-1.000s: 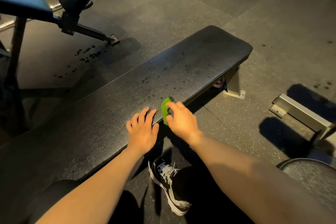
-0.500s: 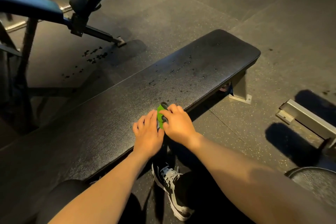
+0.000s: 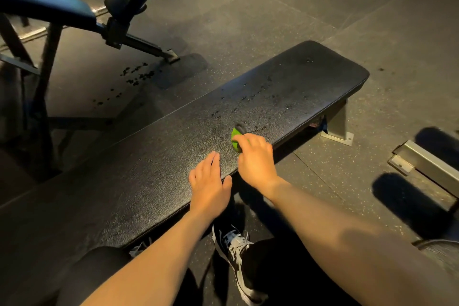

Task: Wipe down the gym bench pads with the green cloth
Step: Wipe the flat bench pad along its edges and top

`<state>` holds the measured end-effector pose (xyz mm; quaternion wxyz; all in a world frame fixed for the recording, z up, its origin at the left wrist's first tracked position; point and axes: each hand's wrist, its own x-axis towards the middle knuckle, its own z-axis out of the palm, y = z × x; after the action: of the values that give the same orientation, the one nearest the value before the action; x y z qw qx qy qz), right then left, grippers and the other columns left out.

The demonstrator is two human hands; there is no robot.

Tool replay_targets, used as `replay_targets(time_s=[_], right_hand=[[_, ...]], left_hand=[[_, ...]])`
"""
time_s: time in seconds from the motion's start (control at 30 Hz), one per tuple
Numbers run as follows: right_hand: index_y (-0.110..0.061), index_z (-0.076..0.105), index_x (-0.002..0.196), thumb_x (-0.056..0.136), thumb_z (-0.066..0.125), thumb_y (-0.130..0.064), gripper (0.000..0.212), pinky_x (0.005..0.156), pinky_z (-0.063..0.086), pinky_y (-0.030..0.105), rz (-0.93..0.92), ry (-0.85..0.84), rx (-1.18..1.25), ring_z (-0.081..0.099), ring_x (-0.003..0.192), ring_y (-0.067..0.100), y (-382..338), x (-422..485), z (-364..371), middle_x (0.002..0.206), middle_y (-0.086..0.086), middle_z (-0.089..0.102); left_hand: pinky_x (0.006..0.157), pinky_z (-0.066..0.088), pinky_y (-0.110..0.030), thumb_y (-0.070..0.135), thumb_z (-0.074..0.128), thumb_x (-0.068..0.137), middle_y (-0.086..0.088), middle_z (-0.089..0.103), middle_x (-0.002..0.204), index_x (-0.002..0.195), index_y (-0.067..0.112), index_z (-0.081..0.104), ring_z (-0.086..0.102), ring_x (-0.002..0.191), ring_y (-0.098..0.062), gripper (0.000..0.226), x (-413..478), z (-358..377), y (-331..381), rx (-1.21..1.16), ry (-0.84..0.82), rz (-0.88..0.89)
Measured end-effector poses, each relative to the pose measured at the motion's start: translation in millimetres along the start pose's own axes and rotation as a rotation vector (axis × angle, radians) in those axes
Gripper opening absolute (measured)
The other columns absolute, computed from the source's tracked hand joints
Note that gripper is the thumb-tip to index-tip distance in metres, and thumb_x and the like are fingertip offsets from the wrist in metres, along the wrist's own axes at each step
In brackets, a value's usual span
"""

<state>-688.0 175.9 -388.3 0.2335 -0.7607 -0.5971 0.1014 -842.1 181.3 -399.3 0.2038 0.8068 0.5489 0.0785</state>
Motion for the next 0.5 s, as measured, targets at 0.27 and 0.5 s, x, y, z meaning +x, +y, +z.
replay_targets(time_s=[0.27, 0.5], right_hand=[[-0.024, 0.057, 0.137, 0.087, 0.052, -0.001, 0.054, 0.12, 0.017, 0.047, -0.166, -0.146, 0.024, 0.028, 0.145, 0.027, 10.1, 17.8, -0.1, 0.151, 0.003, 0.044], [-0.018, 0.045, 0.144, 0.087, 0.053, 0.001, 0.061, 0.12, 0.014, 0.046, 0.184, 0.048, -0.074, 0.013, 0.151, 0.029, 14.8, 38.2, -7.2, 0.16, 0.007, 0.029]], left_hand=[[0.123, 0.001, -0.043, 0.04, 0.046, 0.1, 0.003, 0.012, 0.166, 0.159, 0.019, 0.016, 0.006, 0.15, -0.018, 0.07, -1.3, -1.7, 0.9, -0.006, 0.013, 0.001], [0.119, 0.001, -0.034, 0.041, 0.052, 0.098, 0.007, 0.021, 0.163, 0.156, 0.022, 0.026, 0.012, 0.145, -0.014, 0.066, -1.4, -5.0, 2.1, -0.03, 0.051, 0.011]])
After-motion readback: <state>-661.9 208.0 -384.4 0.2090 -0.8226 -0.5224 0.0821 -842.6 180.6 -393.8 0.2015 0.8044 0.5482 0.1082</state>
